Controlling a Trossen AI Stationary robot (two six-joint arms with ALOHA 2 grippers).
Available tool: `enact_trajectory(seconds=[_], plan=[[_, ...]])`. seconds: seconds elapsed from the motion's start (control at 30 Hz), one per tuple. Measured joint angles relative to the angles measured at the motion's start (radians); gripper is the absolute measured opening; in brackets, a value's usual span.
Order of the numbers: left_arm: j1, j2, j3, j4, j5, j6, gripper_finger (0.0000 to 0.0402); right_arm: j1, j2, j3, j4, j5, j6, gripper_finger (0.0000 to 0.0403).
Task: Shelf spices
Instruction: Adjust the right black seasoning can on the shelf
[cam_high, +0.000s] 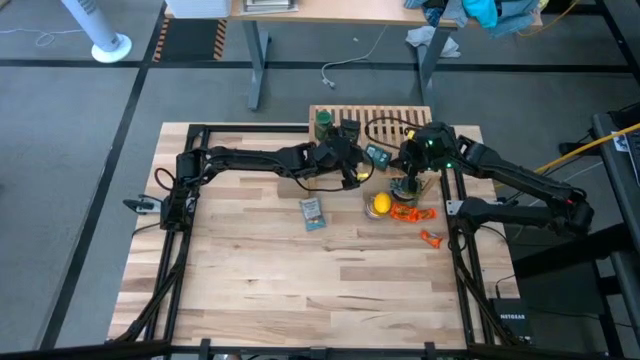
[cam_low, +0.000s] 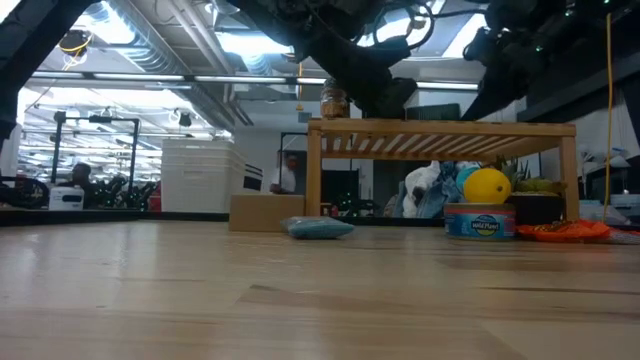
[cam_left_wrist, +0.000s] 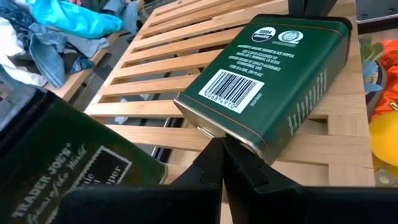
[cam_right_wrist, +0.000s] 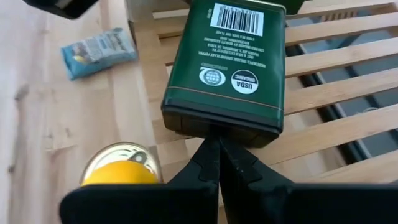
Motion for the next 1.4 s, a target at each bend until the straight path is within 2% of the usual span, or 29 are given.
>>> enact_trajectory(seconds=[0.13, 0.4, 0.6, 0.87, 1.4], plan=[[0.0, 0.0, 0.0, 0.003, 0.008, 0.006, 0.0, 0.032, -0.005, 0.0, 0.007, 0.077, -0.004, 0.0002], [-0.002, 0.0, -0.001, 0.006, 0.025, 0.019, 0.0, 0.04, -0.019, 0.0, 0.012, 0.129, -0.005, 0.0002], [-0.003, 0.0, -0.001, 0.01, 0.035, 0.019, 0.0, 0.04, -0.075, 0.002, 0.048, 0.13, -0.006, 0.0002], [-0.016, 0.001, -0.001, 0.075, 0.097, 0.02, 0.0, 0.041, -0.164, 0.005, 0.089, 0.122, -0.007, 0.0002], [-0.016, 0.002, 0.021, 0.024, 0.074, 0.016, 0.0, 0.041, -0.151, 0.002, 0.068, 0.083, 0.0, 0.0002]])
